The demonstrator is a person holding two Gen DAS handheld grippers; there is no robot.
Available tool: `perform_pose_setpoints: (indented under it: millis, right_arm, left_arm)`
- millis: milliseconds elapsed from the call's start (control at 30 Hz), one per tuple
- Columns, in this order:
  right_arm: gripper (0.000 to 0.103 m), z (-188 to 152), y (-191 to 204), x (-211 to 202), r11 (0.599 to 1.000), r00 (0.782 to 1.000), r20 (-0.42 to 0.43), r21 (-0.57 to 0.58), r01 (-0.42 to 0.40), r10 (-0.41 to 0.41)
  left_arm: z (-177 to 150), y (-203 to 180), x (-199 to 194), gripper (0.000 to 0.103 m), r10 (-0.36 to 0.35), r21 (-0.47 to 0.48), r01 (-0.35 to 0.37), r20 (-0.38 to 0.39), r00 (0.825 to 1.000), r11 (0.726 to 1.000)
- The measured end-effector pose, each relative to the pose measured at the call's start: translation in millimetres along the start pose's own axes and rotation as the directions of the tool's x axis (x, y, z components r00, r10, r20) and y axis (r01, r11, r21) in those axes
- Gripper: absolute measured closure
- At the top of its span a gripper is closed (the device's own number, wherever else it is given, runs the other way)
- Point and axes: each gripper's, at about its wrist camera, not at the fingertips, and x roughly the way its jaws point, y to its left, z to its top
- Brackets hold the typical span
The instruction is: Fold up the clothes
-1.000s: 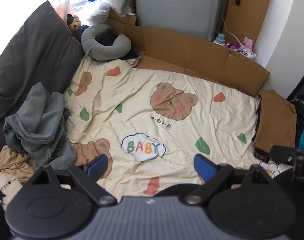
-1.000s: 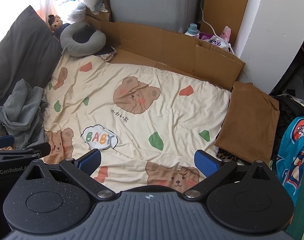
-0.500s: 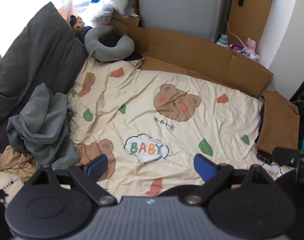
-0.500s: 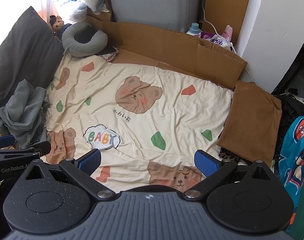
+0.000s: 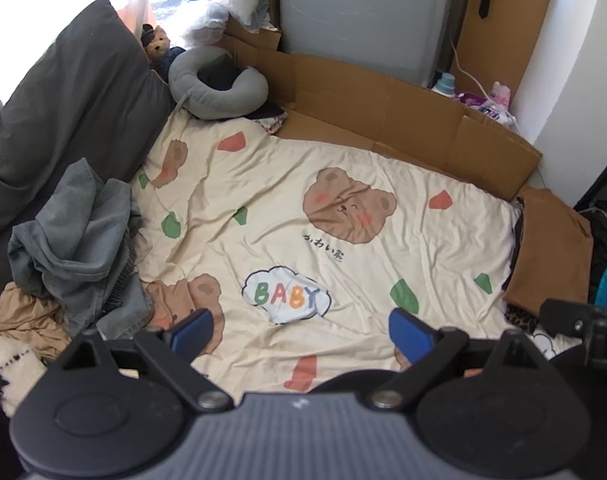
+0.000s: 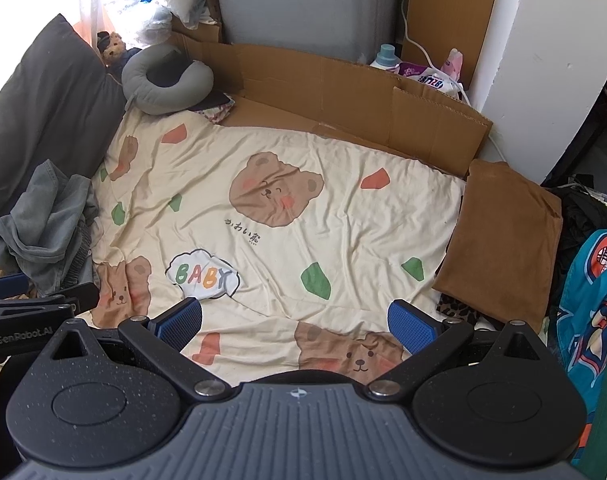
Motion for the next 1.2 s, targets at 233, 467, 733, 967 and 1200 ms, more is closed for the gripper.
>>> perform_pose_setpoints:
  millis: [233, 467, 733, 967, 1200]
  right_arm:
    - [0.001, 3.6, 0.4, 3.8, 1.000, 1.000, -0.031, 0.001, 0.006, -0.005]
    - [0.001, 8.1, -7.0, 5.1, 1.000, 0.998, -0.055, 0.021, -0.001, 0.002]
    - [0.001, 24.3, -18.1, -7.0, 0.999, 0.999, -0.040, 0.040, 0.009, -0.008]
    - [0.001, 31.6, -23.8, -18.7, 0.999, 1.000, -0.022, 0.051, 0.007, -0.005]
    - [0.001, 36.2, -26.4, -33.2, 0.998, 1.000, 0.002, 0.056, -0.008, 0.008]
  left_arm:
    - [1.7, -3.6, -1.1, 0.005, 0.005, 0.000, -0.005, -0.002, 1.000, 1.000]
    - [11.0, 5.8, -14.2, 0.005, -0.018, -0.018, 0.018, 0.018, 1.000, 1.000]
    - [26.7, 18.1, -34.0, 0.004, 0.009, -0.021, -0.008, 0.042, 0.999, 1.000]
    - [37.2, 41.7, -51.4, 0.003, -0.006, -0.073, 0.010, 0.054, 0.999, 0.997]
    - [47.4, 65.5, -64.7, 0.003, -0.004, -0.128, 0.014, 0.079, 0.997, 0.992]
